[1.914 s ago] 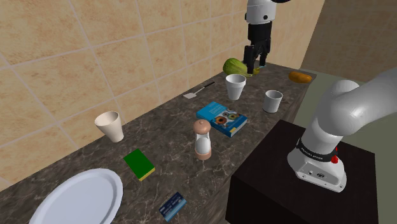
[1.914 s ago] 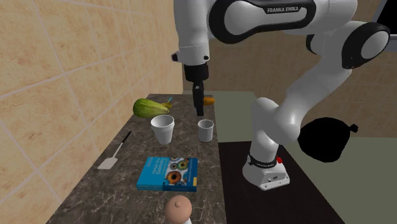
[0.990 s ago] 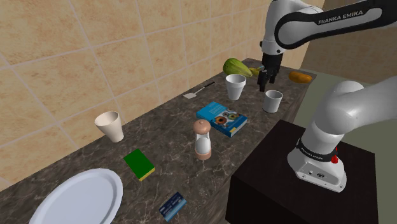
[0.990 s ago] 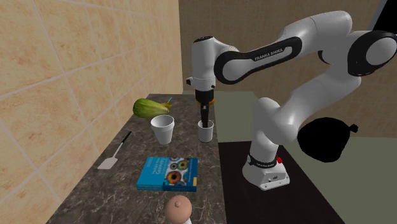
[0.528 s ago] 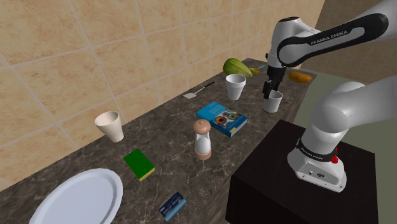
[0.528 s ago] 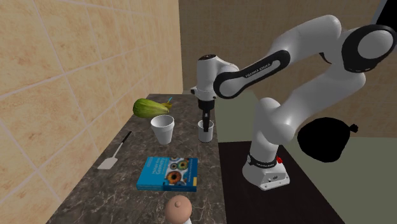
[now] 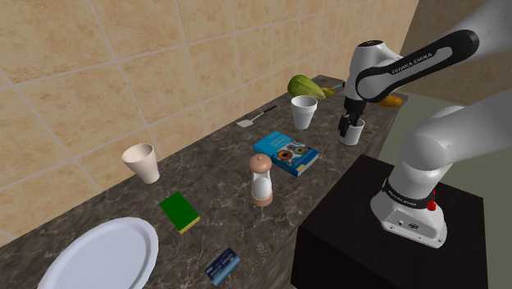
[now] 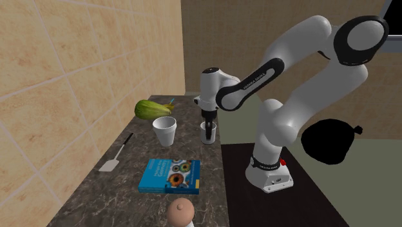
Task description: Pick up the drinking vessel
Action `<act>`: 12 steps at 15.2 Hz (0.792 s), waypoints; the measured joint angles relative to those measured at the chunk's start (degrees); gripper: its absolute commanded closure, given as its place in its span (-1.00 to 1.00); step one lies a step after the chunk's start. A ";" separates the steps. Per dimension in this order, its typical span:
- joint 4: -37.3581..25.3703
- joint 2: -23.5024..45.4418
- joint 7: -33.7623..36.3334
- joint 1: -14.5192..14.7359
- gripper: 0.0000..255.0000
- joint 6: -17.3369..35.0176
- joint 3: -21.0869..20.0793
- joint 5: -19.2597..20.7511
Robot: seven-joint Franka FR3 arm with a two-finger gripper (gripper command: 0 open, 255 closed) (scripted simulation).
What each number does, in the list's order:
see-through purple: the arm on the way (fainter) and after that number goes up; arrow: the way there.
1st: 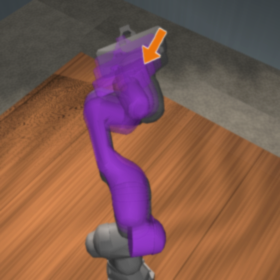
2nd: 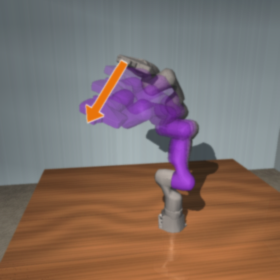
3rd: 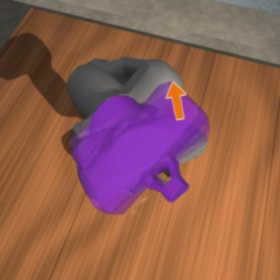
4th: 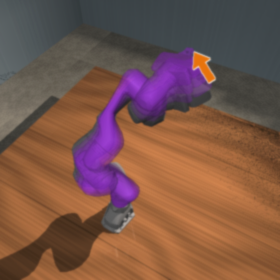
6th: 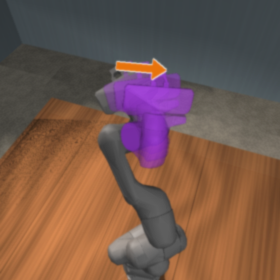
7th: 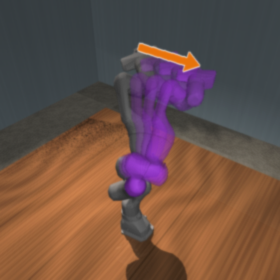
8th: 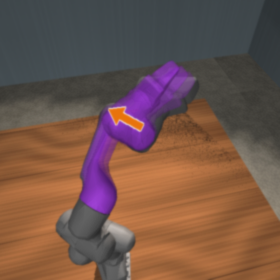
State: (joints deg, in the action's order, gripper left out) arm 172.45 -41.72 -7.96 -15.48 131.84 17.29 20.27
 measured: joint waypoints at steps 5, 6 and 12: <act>0.68 1.16 0.18 -0.19 1.00 1.89 0.25 0.45; 0.68 1.18 0.19 -0.18 1.00 1.93 0.25 0.43; 0.67 1.18 0.16 -0.19 1.00 1.94 0.26 0.43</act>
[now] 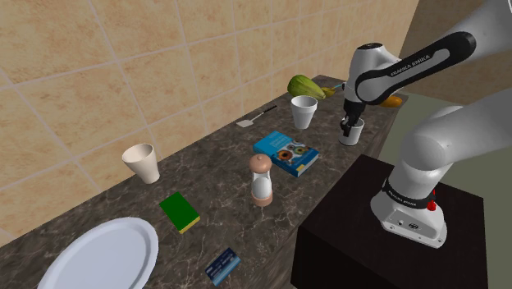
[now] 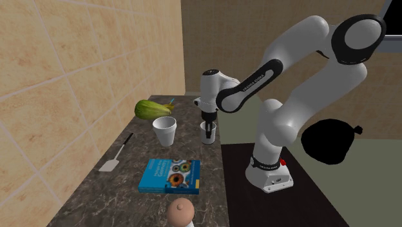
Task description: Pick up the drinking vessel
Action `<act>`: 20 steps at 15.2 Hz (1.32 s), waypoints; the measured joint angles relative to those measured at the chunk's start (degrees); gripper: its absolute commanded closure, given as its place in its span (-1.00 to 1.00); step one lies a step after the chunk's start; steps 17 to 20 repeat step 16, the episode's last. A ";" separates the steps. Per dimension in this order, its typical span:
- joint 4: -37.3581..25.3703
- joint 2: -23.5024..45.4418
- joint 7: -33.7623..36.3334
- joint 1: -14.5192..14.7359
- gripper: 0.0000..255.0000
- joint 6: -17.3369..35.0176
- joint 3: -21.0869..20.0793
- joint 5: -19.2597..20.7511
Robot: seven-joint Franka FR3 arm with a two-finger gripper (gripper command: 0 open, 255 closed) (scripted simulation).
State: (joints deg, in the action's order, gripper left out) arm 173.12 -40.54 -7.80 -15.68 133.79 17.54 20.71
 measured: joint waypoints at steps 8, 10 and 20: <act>-3.16 -5.60 -0.95 0.58 1.00 -8.66 -1.15 -1.86; -3.98 -6.84 -1.03 0.80 1.00 -10.73 -1.57 -2.37; -7.16 -9.44 -1.40 1.41 1.00 -16.45 -2.65 -3.76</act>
